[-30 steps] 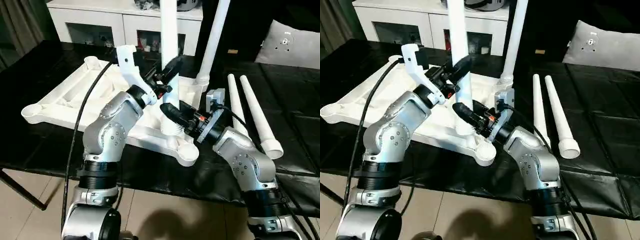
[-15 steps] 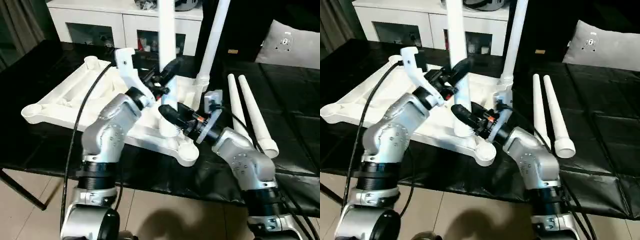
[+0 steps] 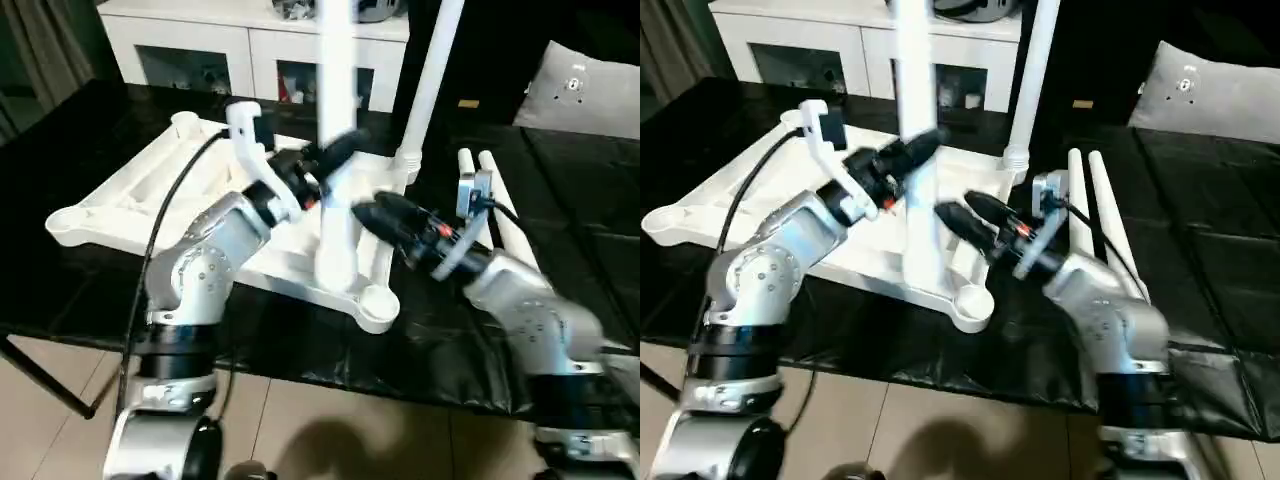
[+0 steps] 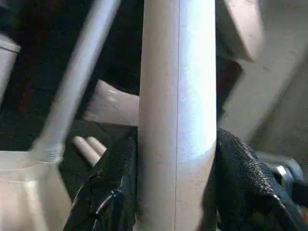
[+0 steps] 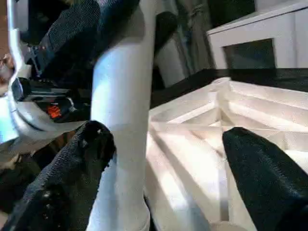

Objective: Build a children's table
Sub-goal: Pick table leg

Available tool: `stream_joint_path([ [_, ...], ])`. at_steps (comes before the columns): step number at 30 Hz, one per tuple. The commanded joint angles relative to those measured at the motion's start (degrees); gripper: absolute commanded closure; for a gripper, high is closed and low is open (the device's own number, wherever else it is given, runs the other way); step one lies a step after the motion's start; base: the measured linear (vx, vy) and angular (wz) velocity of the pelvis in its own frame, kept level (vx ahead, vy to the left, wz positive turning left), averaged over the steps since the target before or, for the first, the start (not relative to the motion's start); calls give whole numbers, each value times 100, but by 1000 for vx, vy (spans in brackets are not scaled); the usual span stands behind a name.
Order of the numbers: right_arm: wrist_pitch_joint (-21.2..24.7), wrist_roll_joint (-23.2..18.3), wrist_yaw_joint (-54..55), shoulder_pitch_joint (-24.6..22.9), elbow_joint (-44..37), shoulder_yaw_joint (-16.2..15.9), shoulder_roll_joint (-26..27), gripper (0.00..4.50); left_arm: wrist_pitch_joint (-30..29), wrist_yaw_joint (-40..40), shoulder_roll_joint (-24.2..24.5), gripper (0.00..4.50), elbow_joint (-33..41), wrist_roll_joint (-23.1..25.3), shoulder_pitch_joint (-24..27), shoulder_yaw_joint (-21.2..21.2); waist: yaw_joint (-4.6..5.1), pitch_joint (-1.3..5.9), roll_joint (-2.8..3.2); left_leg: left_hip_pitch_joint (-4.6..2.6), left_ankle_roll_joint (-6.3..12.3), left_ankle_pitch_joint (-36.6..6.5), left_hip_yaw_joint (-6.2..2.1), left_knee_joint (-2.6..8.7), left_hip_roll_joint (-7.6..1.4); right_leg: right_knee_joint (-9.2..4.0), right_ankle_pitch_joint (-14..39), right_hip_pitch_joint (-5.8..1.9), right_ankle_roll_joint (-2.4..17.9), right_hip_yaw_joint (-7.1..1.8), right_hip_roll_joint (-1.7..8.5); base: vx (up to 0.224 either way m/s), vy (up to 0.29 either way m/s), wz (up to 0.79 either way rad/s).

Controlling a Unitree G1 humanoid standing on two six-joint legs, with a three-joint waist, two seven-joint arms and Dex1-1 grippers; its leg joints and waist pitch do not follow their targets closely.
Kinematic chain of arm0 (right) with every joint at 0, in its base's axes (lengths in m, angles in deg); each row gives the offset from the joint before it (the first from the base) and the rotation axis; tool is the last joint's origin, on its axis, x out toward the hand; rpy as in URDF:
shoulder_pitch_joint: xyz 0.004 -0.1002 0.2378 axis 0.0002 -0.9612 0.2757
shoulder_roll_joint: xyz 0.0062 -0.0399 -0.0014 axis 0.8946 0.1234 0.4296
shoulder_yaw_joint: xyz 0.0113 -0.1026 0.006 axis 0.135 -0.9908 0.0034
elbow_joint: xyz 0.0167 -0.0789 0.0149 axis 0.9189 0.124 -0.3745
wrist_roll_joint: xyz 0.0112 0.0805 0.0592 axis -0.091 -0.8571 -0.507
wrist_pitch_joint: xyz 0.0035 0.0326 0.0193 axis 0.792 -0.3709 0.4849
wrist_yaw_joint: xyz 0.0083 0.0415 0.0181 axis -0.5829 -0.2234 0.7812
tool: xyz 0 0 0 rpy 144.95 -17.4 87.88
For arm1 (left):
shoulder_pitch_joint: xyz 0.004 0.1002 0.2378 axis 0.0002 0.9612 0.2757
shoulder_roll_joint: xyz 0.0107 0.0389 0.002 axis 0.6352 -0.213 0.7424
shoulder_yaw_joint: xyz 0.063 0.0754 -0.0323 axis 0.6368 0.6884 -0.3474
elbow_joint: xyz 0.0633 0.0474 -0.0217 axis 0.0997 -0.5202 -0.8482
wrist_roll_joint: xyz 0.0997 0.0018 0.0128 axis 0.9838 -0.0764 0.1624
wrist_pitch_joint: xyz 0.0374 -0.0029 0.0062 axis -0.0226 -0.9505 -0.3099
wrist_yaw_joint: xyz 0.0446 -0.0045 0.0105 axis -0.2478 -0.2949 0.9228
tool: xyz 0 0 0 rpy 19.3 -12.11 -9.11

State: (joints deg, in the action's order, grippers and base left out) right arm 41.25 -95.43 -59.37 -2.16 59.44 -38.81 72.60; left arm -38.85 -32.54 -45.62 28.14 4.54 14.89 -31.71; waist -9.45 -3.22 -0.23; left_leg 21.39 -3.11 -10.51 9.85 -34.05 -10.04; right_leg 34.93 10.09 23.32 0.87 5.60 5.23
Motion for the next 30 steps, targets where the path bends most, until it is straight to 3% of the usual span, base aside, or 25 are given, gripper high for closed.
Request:
stream_joint_path([
  [1, 154, -117, -360, 5, -164, -94, -130, 20, 77, -463, 86, 268, 270, -142, 37, 174, -5, 416, -46, -34, 164, -735, -87, 376, -281, -416, 1222, -359, 768, -317, 389, 0, 0, 0],
  [3, 179, -163, -649, 31, -152, -169, -264, 19, 39, -693, 150, 268, 336, -241, 64, 239, -3, 412, -39, -30, 157, -798, -85, 378, -291, -411, 1242, -352, 858, -314, 392, 0, 0, 0],
  [12, 105, -96, -1615, 146, -18, -614, -627, 19, 72, -1340, 137, 268, 356, -496, -3, 333, 1, 406, -51, -45, 137, -892, -90, 377, -297, -440, 1487, -354, 851, -312, 395, 0, 0, 0],
  [18, 11, -45, -1826, 277, 164, -741, -629, 19, -31, -1526, 156, 268, 486, -588, 43, 531, 4, 420, -58, -43, 185, -768, -85, 361, -305, -392, 1215, -356, 1008, -316, 391, 0, 0, 0],
  [19, 22, -58, -1877, 287, 171, -760, -632, 47, -46, -1554, 147, 268, 504, -587, 51, 554, 7, 416, -54, -41, 185, -772, -86, 362, -304, -392, 1216, -356, 1022, -316, 391, 0, 0, 0],
  [21, 54, -97, -1957, 294, 168, -779, -626, 47, -53, -1579, 128, 268, 514, -567, 62, 585, 5, 414, -64, -41, 192, -800, -83, 361, -303, -400, 1282, -366, 1002, -317, 392, 0, 0, 0],
  [30, 76, -54, -2117, 331, 288, -888, -633, 135, 147, -1567, 187, 268, 397, -319, 28, 736, 3, 412, -67, -37, 175, -792, -85, 360, -299, -417, 1421, -366, 906, -317, 394, 0, 0, 0],
])
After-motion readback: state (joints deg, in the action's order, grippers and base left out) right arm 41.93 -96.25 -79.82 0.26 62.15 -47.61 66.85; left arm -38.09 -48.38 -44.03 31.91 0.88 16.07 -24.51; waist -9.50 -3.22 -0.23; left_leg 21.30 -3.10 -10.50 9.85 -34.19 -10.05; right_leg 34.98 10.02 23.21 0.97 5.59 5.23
